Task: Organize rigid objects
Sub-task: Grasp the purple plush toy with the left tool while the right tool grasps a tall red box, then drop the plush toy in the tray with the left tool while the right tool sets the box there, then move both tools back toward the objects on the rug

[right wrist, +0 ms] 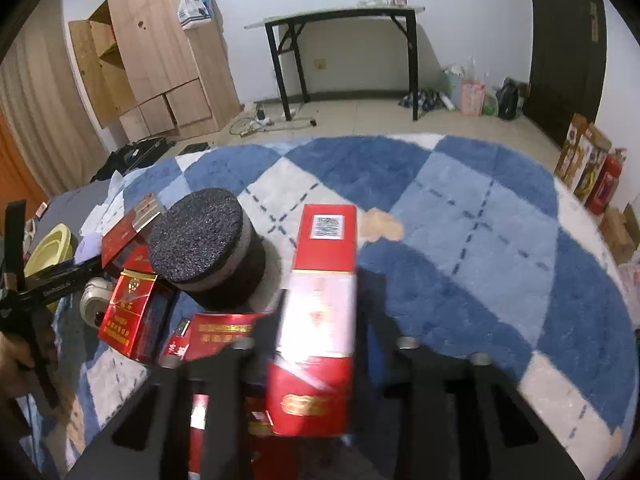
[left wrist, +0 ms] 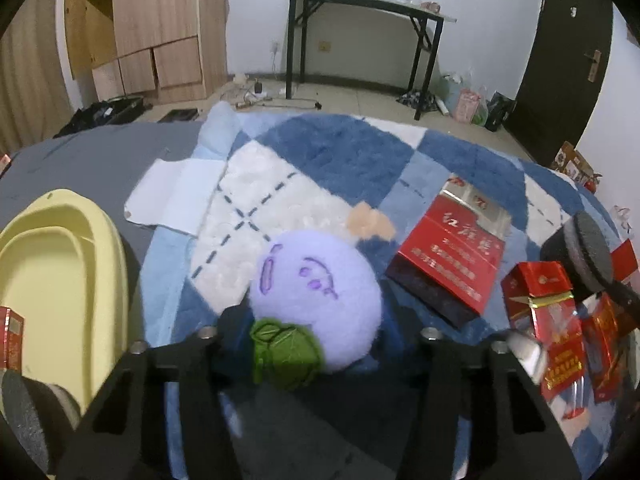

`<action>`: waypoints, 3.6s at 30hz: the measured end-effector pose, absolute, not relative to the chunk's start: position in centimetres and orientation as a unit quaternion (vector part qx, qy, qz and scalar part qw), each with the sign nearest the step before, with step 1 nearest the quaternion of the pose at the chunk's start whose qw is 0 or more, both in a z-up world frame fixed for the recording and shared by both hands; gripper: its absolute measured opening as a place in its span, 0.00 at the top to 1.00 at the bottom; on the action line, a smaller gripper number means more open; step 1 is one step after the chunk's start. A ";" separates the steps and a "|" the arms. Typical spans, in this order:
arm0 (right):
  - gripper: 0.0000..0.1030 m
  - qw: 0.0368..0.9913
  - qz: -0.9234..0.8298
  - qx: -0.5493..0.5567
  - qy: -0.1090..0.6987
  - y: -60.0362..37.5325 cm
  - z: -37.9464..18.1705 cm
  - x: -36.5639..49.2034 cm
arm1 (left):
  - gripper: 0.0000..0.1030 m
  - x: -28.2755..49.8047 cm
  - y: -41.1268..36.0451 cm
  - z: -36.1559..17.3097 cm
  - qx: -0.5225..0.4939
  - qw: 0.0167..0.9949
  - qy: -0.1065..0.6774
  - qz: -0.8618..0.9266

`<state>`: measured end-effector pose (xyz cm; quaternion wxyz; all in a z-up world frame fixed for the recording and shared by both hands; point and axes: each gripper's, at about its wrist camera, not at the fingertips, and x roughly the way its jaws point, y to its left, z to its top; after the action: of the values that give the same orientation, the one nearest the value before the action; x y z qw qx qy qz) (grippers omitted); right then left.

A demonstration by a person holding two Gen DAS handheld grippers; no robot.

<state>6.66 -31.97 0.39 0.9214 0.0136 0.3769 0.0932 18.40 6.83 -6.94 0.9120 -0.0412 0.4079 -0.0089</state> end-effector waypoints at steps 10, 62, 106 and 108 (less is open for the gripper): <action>0.79 0.942 0.082 0.062 0.318 -35.3 5.3 1.7 | 0.46 10.8 9.2 1.5 -0.032 0.928 0.370 -0.017; 0.52 0.797 0.383 -0.250 0.394 13.2 -0.4 9.1 | 0.33 9.1 33.5 -6.4 -0.194 0.862 0.445 0.145; 0.00 0.933 0.111 0.011 0.342 -33.2 9.6 -15.9 | 0.00 -1.6 3.1 3.3 -0.042 0.928 0.368 -0.044; 0.00 0.934 0.119 0.004 0.337 -32.8 10.0 -15.2 | 0.00 -1.6 2.9 3.3 -0.040 0.929 0.365 -0.046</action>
<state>-15.23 -32.76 9.98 0.9339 0.0043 0.3373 0.1185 -1.57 2.94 3.31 0.9290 -0.0398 0.3651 -0.0464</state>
